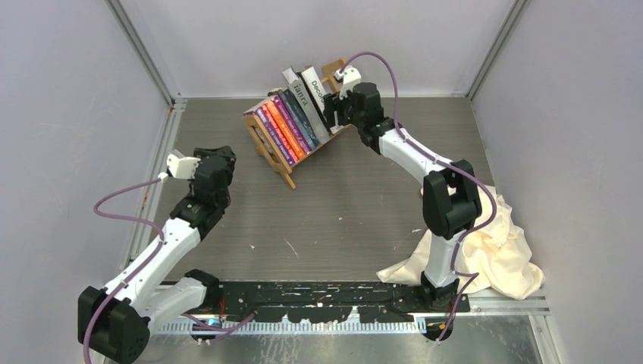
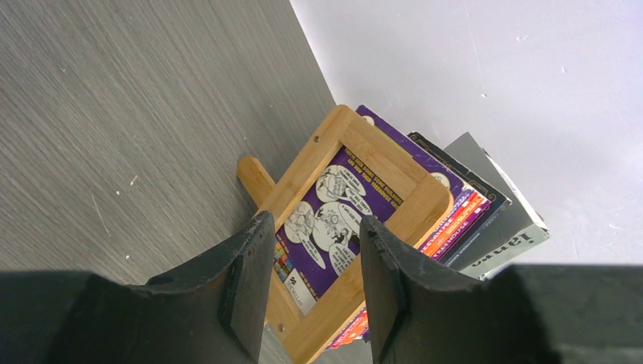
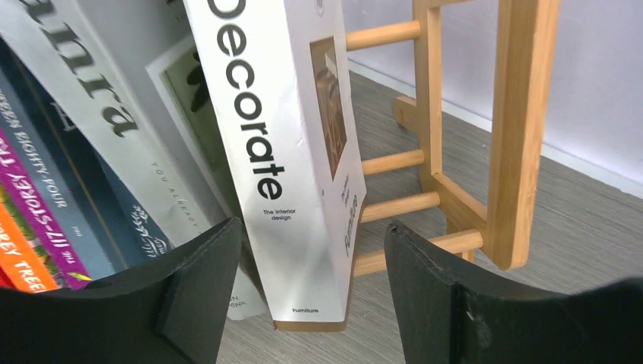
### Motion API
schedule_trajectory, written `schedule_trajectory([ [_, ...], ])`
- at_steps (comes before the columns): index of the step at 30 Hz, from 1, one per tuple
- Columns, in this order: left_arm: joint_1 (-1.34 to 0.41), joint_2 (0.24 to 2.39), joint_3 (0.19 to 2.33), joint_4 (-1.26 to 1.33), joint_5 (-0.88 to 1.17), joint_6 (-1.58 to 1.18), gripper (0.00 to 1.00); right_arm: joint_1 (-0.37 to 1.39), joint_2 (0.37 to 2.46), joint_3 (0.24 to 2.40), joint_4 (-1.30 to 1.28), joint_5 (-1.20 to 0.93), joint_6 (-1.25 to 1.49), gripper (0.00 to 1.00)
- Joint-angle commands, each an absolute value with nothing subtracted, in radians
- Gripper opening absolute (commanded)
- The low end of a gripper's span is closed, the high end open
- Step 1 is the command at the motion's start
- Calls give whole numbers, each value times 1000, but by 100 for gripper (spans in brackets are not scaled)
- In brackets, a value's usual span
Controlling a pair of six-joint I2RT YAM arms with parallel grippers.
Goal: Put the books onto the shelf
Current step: Adjust the book on the shelf, then reset both arms
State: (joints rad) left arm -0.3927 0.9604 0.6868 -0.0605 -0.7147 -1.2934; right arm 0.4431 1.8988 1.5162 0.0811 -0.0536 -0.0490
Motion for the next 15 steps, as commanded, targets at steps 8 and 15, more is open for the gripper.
schedule_trajectory([
  [8,-396,1010,782,-103,-759,-1301,46,446,1739,1516,114,-8,46,74],
  [15,-396,1026,798,-103,-751,-1283,46,435,1701,1515,34,122,60,77],
])
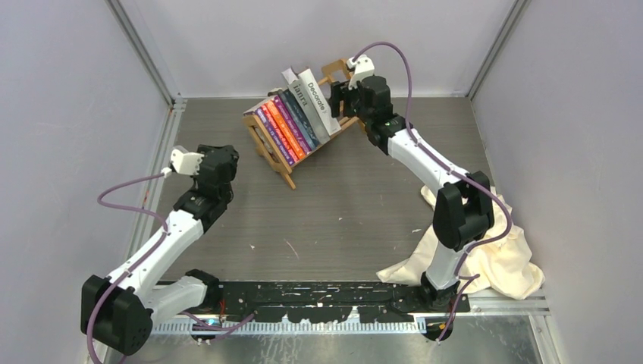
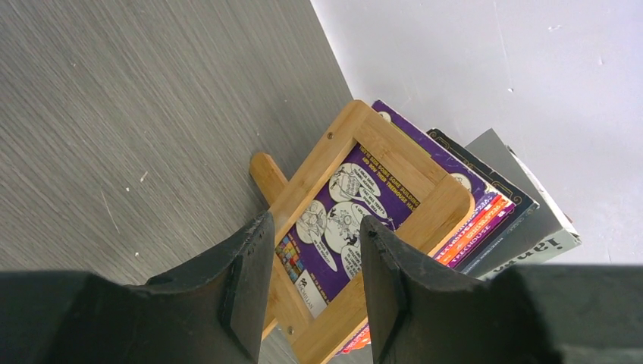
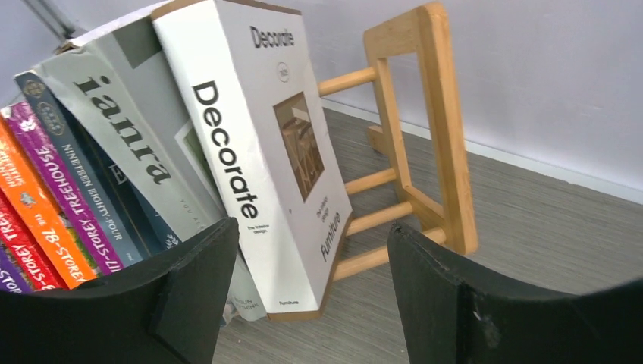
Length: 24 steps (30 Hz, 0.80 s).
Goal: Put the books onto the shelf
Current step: Reset both arms
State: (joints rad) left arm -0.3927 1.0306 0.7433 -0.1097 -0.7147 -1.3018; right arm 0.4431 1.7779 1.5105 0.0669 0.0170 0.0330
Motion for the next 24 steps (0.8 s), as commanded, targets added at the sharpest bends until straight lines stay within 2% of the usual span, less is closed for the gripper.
schedule_trajectory([
  [1,-396,1024,802,-111,-751,-1272,46,427,1699,1522,11,147,72,78],
  [5,-382,1021,817,-92,-715,-1170,48,370,1700,1563,-167,274,156,82],
  [9,-347,1052,865,-91,-632,-1012,49,287,1653,1514,-266,347,237,89],
  [12,-325,1096,904,-117,-594,-923,51,244,1573,1420,-258,426,281,99],
  [17,-323,1149,927,-148,-578,-837,51,233,1480,1315,-251,605,330,100],
  [24,-322,1175,900,-178,-594,-728,51,233,1439,1293,-380,761,406,100],
])
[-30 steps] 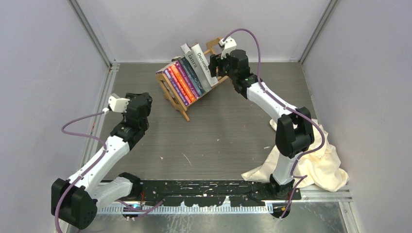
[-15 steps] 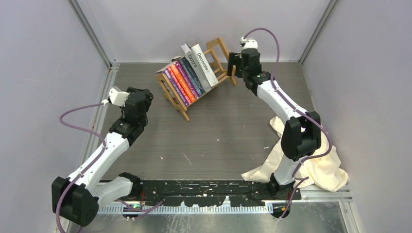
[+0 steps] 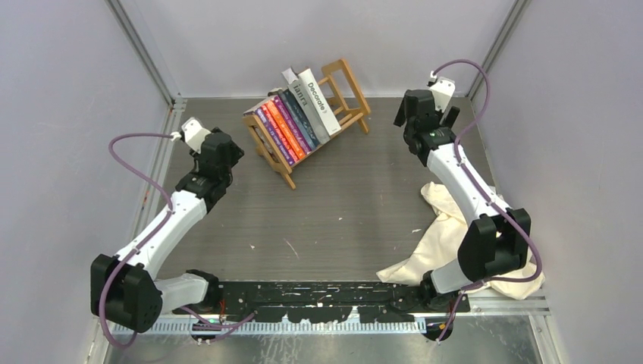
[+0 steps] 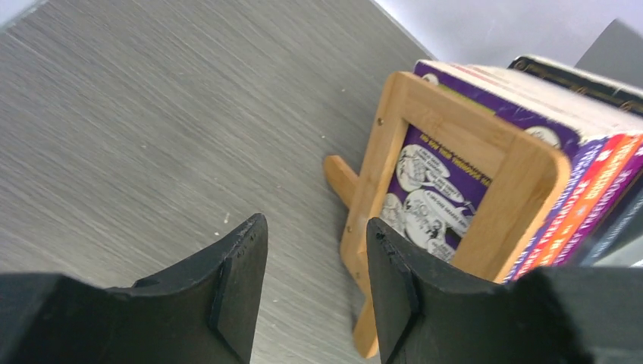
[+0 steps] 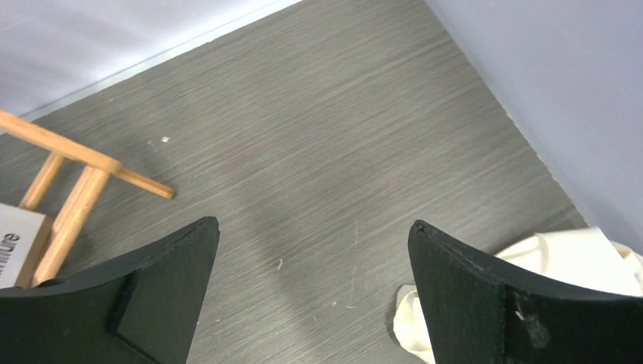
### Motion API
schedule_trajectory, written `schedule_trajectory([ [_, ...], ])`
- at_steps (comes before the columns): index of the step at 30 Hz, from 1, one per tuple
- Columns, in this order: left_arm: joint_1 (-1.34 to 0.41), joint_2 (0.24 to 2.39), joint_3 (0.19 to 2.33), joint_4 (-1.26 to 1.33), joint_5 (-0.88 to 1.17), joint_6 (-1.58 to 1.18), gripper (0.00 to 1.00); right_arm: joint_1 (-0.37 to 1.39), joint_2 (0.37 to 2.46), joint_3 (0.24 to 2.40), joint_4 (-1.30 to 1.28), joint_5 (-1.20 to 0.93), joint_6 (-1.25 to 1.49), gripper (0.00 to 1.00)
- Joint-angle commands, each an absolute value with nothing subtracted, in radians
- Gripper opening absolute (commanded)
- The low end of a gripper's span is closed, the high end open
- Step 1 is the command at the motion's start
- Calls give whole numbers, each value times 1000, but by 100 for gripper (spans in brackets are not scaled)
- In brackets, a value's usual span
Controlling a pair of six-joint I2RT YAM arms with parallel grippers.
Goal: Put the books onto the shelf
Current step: Reset both arms
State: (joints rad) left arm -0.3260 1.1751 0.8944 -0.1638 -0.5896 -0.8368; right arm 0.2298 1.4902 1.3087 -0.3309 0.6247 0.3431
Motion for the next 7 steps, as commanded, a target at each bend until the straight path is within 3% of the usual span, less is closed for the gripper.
schedule_trajectory([
  [1,-323,1171,892,-178,-596,-722,52,233,1428,1280,-380,768,406,100],
  [7,-323,1147,849,-145,-605,-695,52,233,1360,1213,-366,791,406,100],
])
